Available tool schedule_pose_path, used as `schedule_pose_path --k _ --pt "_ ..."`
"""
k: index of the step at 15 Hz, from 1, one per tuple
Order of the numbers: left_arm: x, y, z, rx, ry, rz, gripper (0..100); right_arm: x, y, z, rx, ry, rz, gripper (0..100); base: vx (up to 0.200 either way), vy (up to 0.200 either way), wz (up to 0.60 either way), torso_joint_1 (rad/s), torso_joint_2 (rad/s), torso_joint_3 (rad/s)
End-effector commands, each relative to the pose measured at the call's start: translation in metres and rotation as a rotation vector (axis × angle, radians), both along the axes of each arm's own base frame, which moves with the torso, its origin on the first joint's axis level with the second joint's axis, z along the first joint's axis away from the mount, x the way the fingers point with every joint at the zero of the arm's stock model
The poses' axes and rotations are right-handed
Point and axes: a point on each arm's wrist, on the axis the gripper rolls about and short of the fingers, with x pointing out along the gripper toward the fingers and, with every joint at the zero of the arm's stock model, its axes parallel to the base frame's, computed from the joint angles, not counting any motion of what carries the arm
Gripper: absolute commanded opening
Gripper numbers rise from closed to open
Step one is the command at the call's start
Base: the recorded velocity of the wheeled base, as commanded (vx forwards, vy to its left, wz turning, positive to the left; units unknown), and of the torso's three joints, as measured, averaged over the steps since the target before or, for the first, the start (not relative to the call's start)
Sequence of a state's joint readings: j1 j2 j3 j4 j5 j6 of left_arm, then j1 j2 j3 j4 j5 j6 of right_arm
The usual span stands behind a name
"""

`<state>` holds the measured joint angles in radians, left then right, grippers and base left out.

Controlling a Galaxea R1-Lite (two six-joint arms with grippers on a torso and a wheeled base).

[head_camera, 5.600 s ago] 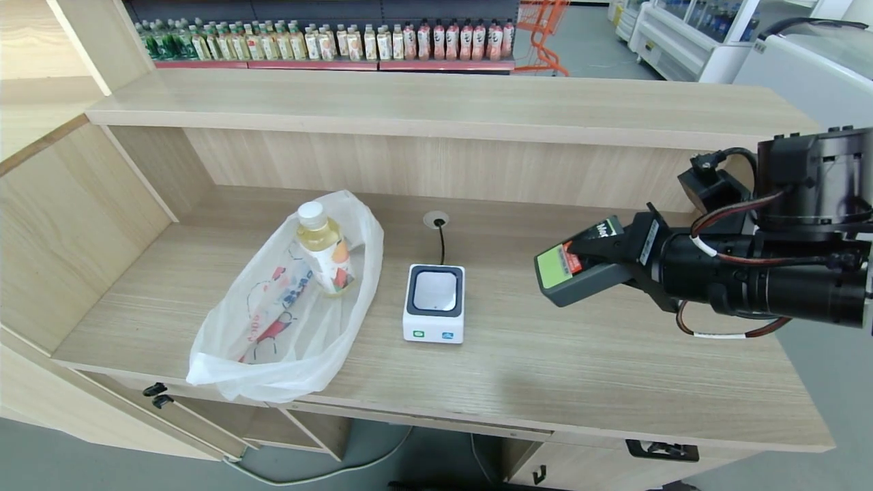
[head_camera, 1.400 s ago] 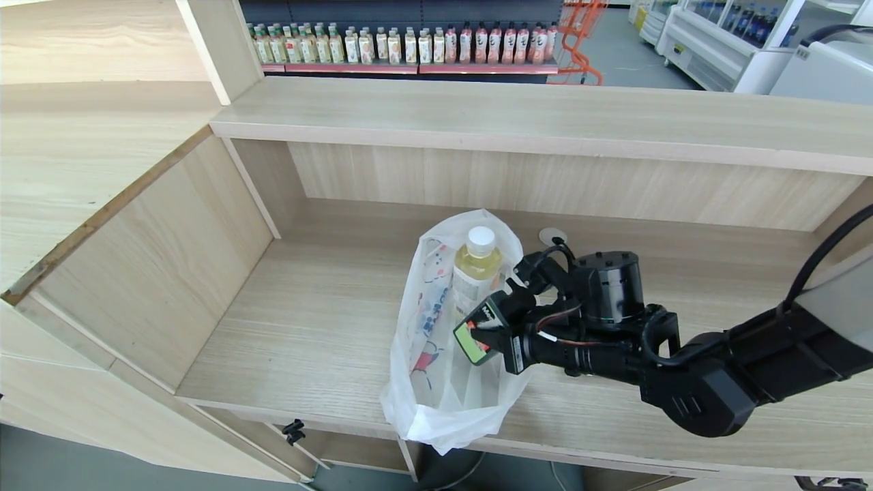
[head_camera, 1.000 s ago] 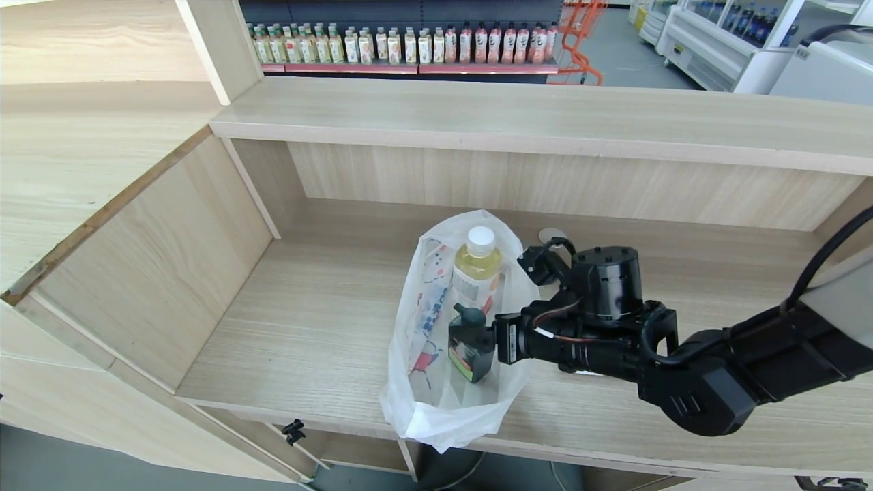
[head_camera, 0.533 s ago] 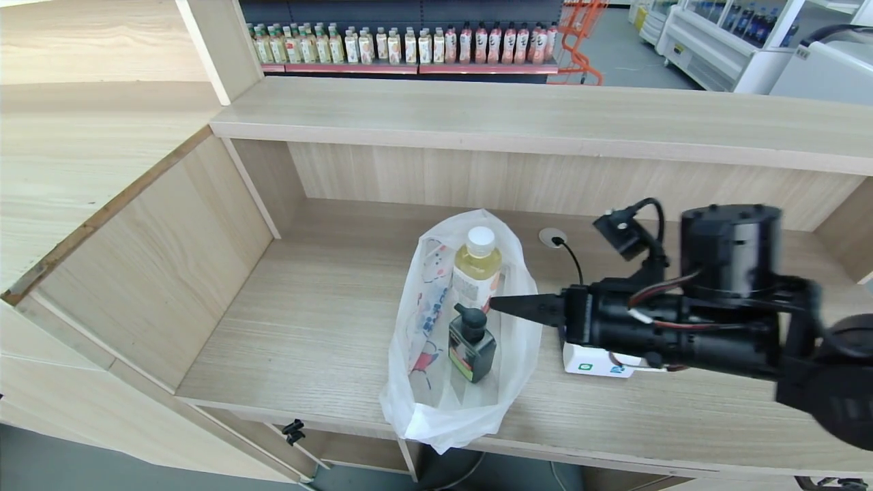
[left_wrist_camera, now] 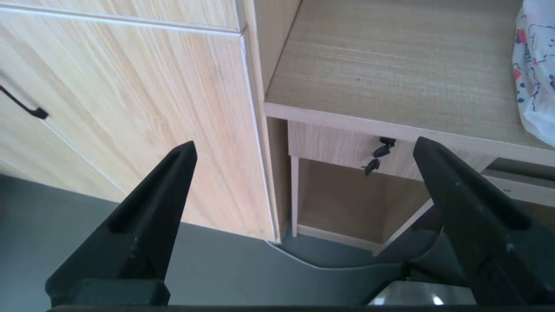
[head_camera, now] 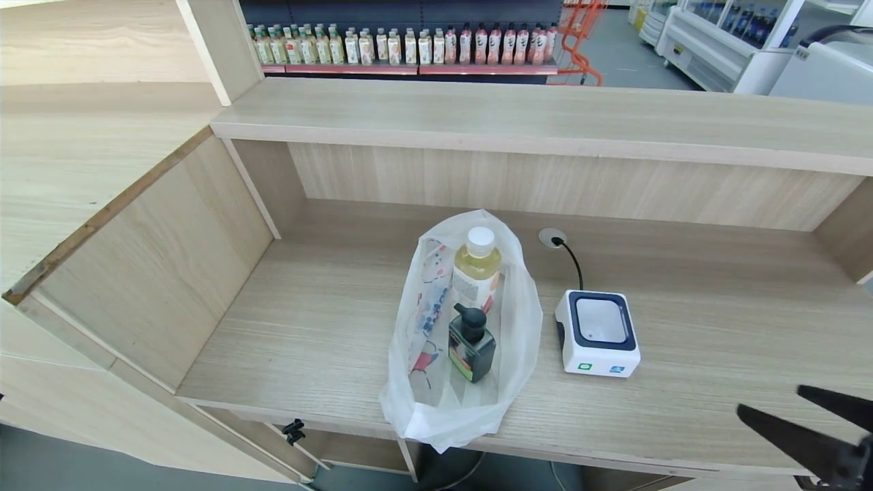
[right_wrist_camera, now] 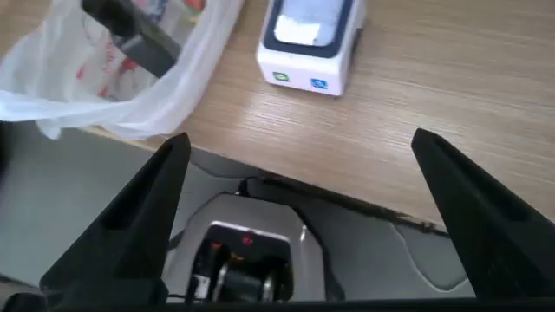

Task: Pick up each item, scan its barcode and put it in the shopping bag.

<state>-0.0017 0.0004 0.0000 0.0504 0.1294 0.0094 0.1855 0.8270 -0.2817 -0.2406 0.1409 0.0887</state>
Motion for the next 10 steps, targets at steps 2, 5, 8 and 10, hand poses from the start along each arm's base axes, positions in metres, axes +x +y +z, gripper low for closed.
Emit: schedule_pose_path --k 2,5,8,10 --pt "0.0 0.0 0.0 0.0 0.0 0.001 100 -0.08 -0.018 -0.068 -0.134 -0.239 -0.234 100 0.0 0.0 0.0 0.0 0.0 0.0" --pt "0.0 0.0 0.0 0.0 0.0 0.001 100 -0.1 -0.019 -0.087 -0.147 -0.282 -0.279 100 0.0 0.0 0.0 0.0 0.0 0.0" --pt "0.0 0.0 0.0 0.0 0.0 0.001 100 -0.104 -0.018 -0.088 -0.1 -0.326 -0.319 100 0.0 0.0 0.0 0.0 0.0 0.0" --pt "0.0 0.0 0.0 0.0 0.0 0.0 100 -0.104 -0.019 -0.088 -0.088 -0.324 -0.323 100 0.0 0.0 0.0 0.0 0.0 0.0"
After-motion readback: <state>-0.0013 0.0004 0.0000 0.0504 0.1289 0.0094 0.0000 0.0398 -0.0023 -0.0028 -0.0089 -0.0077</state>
